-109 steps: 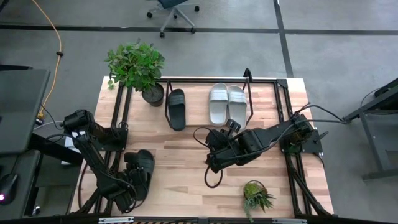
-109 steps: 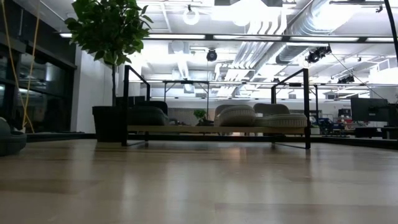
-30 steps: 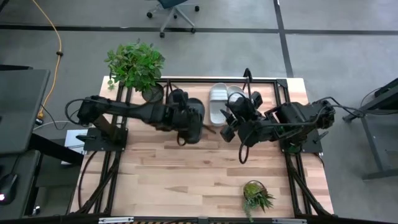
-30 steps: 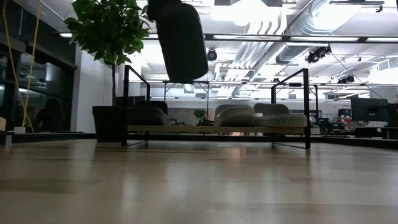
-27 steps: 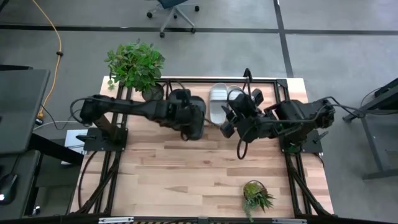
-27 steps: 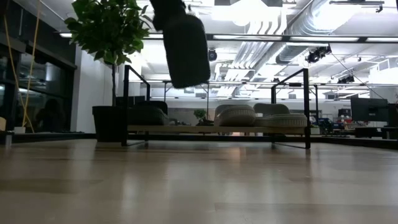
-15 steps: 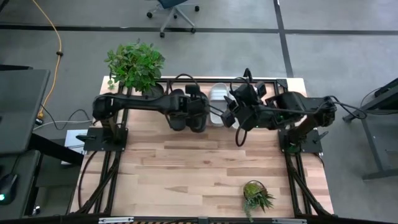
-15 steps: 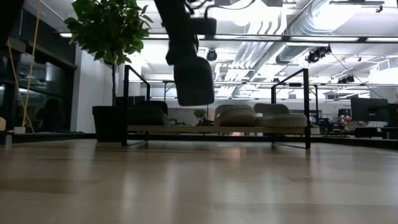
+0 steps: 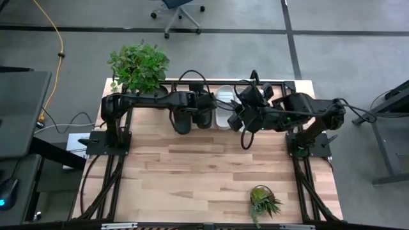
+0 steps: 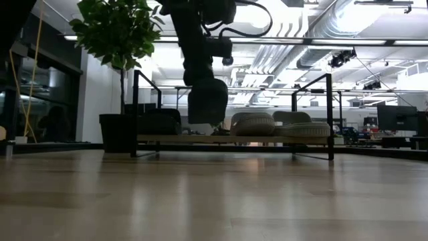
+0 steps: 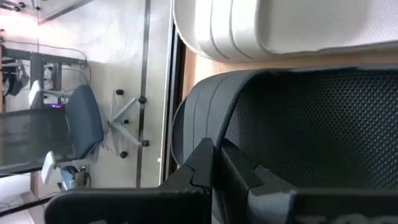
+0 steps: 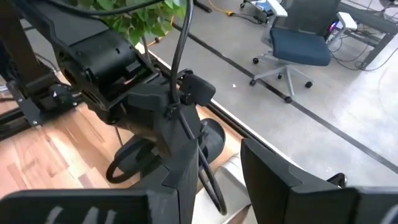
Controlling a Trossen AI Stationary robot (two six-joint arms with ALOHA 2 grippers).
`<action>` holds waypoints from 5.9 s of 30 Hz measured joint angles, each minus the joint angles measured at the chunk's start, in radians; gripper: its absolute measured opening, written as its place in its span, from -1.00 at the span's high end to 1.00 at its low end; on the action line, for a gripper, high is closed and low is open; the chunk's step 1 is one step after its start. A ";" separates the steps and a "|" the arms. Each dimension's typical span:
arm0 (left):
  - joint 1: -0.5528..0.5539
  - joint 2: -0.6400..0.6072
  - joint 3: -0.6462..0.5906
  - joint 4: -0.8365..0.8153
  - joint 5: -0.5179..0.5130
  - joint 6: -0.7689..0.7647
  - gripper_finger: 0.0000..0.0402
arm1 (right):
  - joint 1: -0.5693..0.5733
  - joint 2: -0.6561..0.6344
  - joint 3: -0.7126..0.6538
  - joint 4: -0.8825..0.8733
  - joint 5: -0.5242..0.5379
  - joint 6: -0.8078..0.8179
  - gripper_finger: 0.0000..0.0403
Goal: Pick and place slides into the shelf
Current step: Put the black slipper on the shelf, then adjust the black slipper on the shelf
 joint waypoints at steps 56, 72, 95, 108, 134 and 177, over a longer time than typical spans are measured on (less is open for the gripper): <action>0.030 0.016 0.106 -0.099 0.190 -0.101 0.64 | -0.020 -0.004 0.000 -0.079 -0.034 -0.043 0.43; 0.022 0.014 0.464 -0.253 0.538 -0.303 0.64 | 0.048 -0.228 -0.001 -0.174 -0.026 -0.069 0.43; -0.205 -0.216 0.507 -0.602 0.264 -0.572 0.64 | -0.246 -0.054 -0.002 0.062 -0.360 -0.536 0.43; -0.138 -0.215 0.228 -0.608 0.236 -0.509 0.64 | -0.340 -0.082 0.000 0.141 -0.524 -0.547 0.43; -0.074 -0.213 -0.185 -0.173 0.142 -0.165 0.64 | 0.005 -0.241 0.000 -0.156 -0.183 -0.174 0.43; 0.011 -0.078 -0.184 -0.161 0.089 -0.059 0.10 | 0.188 -0.276 0.000 -0.173 -0.013 -0.086 0.43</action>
